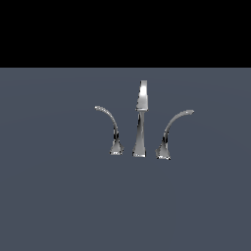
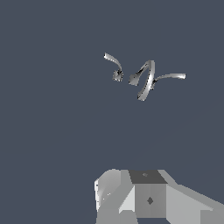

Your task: Turn on the faucet by rotating a designated handle.

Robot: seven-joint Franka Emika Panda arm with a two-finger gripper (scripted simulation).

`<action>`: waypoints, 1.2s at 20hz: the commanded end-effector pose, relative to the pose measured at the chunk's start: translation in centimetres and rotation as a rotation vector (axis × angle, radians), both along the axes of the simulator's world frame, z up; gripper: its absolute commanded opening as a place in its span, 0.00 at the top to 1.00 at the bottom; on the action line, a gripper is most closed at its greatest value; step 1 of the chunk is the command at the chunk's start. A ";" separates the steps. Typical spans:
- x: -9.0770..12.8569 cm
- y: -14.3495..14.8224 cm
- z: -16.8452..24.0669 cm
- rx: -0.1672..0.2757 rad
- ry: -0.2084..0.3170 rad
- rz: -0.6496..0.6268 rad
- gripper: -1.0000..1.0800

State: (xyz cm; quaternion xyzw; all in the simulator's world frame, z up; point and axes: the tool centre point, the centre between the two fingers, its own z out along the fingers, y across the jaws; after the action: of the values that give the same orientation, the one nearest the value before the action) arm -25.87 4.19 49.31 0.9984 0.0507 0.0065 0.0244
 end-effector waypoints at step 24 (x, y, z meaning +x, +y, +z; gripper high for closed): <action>3.3 4.0 -5.7 0.010 -0.004 -0.307 1.00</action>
State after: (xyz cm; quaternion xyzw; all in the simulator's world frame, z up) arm -23.00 7.81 44.33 0.9962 -0.0845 0.0053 0.0211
